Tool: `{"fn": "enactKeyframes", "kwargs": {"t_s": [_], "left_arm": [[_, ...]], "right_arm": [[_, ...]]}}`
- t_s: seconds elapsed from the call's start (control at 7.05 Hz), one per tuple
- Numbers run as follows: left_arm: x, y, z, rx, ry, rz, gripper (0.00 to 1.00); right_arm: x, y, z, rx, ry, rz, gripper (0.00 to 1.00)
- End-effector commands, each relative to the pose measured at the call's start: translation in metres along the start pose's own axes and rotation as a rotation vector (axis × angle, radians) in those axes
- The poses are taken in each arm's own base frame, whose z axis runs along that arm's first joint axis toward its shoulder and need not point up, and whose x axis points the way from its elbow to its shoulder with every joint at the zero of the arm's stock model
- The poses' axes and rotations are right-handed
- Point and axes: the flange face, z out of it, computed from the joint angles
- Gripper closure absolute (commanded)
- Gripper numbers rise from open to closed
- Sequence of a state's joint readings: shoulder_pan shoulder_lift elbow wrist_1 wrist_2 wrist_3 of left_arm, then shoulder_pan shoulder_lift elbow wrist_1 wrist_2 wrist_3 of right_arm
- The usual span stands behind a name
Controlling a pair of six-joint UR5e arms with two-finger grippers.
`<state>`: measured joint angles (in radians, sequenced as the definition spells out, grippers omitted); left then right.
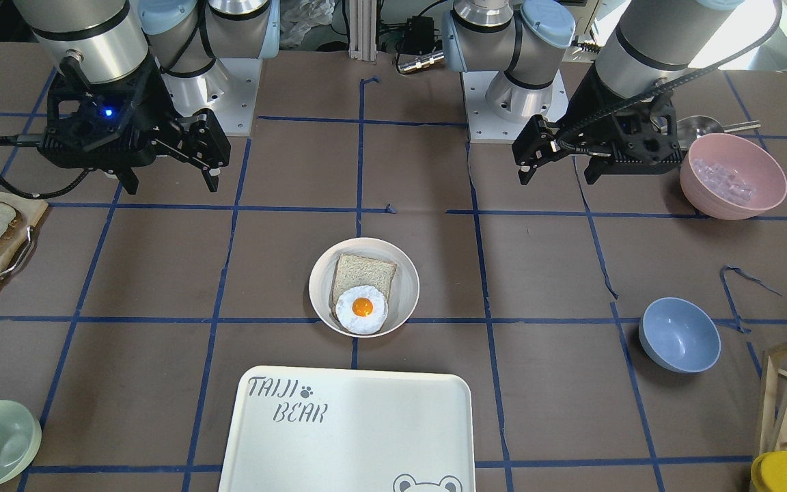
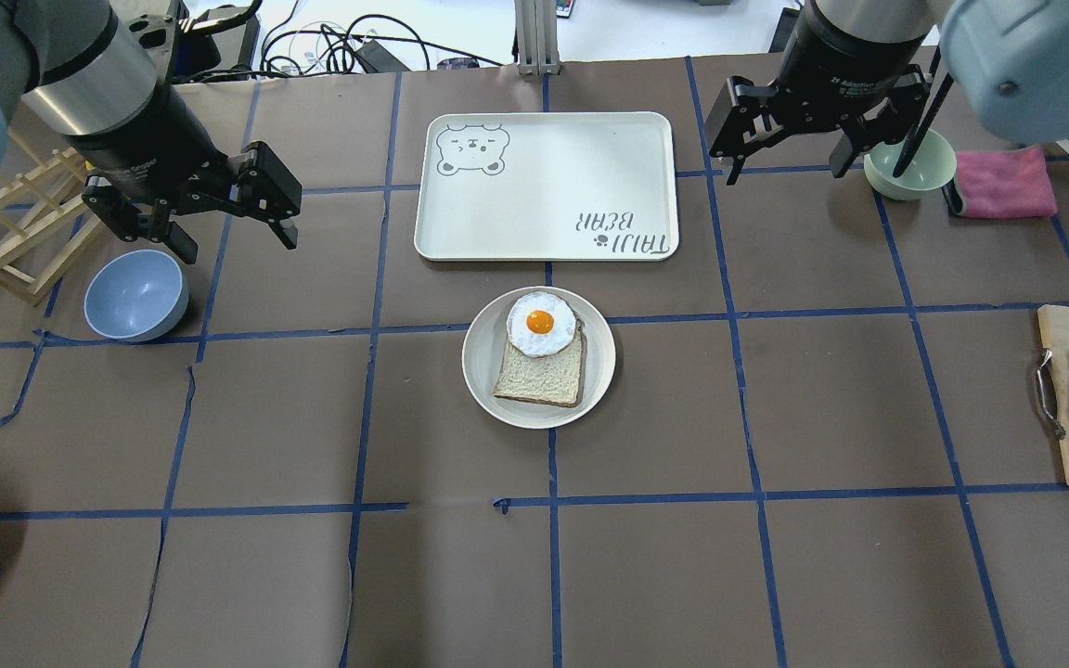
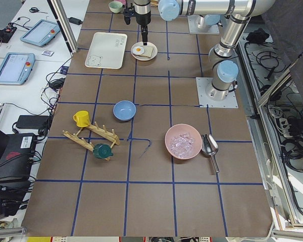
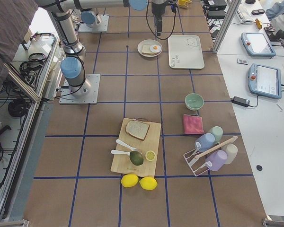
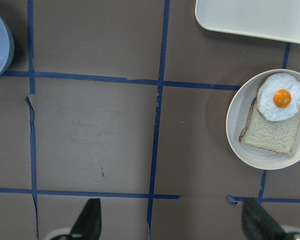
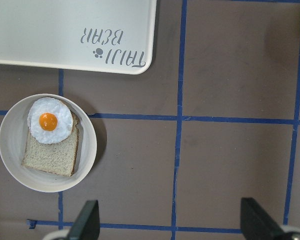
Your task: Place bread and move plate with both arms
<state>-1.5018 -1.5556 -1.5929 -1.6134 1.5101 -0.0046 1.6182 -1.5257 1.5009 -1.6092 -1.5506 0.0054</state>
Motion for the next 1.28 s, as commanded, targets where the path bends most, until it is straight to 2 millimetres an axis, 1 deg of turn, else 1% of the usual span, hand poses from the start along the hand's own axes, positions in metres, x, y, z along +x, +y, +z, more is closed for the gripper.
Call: {"fn": "enactKeyframes", "kwargs": {"t_s": [0.0, 0.14, 0.28, 0.43, 0.57, 0.71, 0.85, 0.99, 1.13], "left_arm": [[-0.001, 0.0, 0.0, 0.002, 0.001, -0.001, 0.0], [-0.001, 0.0, 0.0, 0.002, 0.001, -0.001, 0.0], [-0.001, 0.0, 0.0, 0.002, 0.001, -0.001, 0.0], [-0.001, 0.0, 0.0, 0.002, 0.001, -0.001, 0.0], [-0.001, 0.0, 0.0, 0.002, 0.001, -0.001, 0.0], [-0.001, 0.0, 0.001, 0.002, 0.002, -0.001, 0.0], [-0.001, 0.0, 0.003, -0.001, 0.002, -0.002, 0.0], [-0.001, 0.0, 0.003, 0.0, 0.002, -0.002, 0.0], [-0.001, 0.0, 0.003, 0.001, 0.001, -0.002, 0.0]], "right_arm": [[0.007, -0.003, -0.001, 0.015, 0.013, 0.023, 0.0], [0.008, -0.008, 0.005, 0.006, 0.012, 0.024, 0.0], [0.008, -0.006, 0.007, -0.012, -0.002, 0.013, 0.0], [0.004, -0.006, 0.0, 0.0, -0.004, -0.024, 0.0], [0.007, -0.008, -0.002, 0.006, 0.01, -0.022, 0.0], [0.005, -0.004, 0.001, -0.02, 0.004, -0.025, 0.0], [0.006, 0.005, 0.016, -0.12, 0.007, -0.023, 0.0], [0.004, 0.006, 0.011, -0.129, -0.01, -0.021, 0.0], [0.003, 0.006, 0.012, -0.13, -0.01, -0.019, 0.0]]}}
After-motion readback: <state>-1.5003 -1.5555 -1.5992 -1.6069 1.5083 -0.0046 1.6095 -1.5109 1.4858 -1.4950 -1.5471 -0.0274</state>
